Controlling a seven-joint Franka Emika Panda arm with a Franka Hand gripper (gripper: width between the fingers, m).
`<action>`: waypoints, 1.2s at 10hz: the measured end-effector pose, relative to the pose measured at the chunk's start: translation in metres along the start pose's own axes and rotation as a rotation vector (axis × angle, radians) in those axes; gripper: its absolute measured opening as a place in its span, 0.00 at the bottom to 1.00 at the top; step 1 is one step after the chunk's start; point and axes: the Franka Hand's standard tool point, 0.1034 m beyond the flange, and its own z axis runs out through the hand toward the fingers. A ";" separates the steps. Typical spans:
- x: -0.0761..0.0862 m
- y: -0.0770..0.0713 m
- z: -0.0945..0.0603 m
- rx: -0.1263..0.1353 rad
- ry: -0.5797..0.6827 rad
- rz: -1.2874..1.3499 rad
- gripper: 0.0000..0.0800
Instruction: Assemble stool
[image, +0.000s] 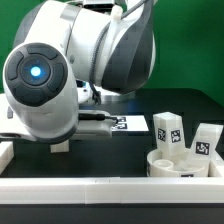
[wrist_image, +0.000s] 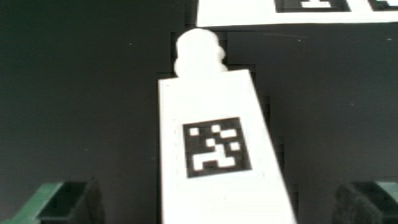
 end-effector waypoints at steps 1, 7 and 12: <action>-0.001 0.002 0.003 0.004 -0.005 -0.014 0.81; 0.006 -0.005 0.013 0.003 0.005 -0.045 0.81; 0.006 -0.003 0.013 0.007 0.004 -0.034 0.42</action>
Offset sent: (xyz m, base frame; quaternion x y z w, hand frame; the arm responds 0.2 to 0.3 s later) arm -0.0084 0.0208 -0.0099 0.0260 0.0290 -0.0742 0.9965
